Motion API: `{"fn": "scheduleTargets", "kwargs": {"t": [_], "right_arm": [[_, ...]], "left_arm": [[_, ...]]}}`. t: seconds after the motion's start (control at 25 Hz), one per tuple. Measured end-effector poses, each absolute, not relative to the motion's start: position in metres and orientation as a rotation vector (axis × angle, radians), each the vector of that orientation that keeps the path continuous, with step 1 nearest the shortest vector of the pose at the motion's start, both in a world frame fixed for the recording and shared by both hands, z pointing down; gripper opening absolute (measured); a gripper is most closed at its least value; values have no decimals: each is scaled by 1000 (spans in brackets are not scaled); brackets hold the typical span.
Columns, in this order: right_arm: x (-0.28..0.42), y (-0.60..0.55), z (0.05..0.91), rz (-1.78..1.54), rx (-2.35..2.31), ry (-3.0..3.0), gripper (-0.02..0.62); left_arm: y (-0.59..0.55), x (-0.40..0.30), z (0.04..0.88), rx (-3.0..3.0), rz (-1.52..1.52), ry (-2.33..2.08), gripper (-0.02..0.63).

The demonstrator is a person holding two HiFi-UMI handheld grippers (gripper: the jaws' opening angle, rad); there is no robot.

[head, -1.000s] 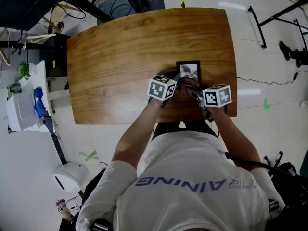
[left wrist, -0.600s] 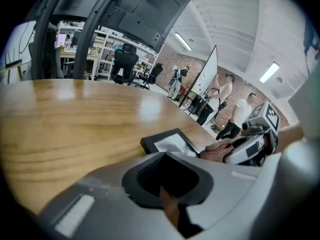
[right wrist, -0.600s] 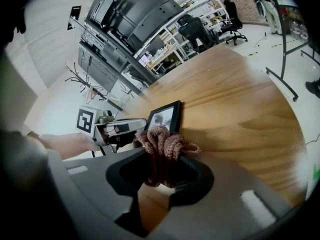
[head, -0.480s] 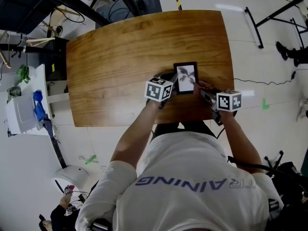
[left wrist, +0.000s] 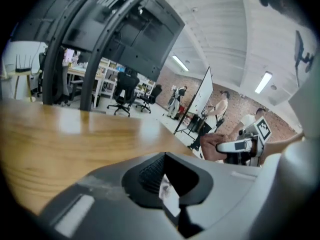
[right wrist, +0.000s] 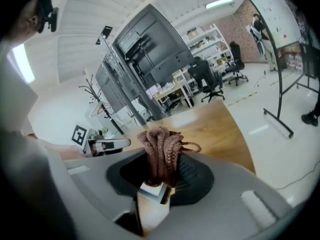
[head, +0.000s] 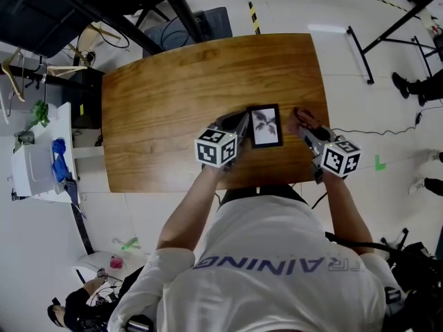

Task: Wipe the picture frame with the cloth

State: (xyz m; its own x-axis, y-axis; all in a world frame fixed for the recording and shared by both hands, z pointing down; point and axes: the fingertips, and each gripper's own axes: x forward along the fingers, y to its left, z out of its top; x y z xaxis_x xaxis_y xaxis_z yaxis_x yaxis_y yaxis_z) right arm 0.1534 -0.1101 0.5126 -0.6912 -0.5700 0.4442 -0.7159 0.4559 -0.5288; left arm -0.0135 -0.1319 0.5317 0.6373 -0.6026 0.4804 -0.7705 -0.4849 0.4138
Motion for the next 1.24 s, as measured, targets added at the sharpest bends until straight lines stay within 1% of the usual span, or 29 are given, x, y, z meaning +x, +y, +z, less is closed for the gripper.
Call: {"fn": "scheduleTargets", "kwargs": {"t": [0.24, 0.32, 0.44, 0.76, 1.24], "right_arm": [[174, -144, 408, 706, 1246, -2671, 115], [176, -150, 384, 594, 1253, -2700, 114], [172, -152, 364, 529, 1242, -2734, 114], [159, -154, 355, 493, 1177, -2753, 114], [152, -154, 349, 465, 1146, -2760, 112]], "left_arm": [[-127, -29, 419, 2397, 164, -1204, 5], [-124, -33, 388, 2463, 134, -1264, 5], [-120, -42, 359, 2530, 109, -1362, 5], [-124, -54, 343, 2538, 77, -1458, 5], [-129, -49, 337, 2571, 83, -1452, 5]]}}
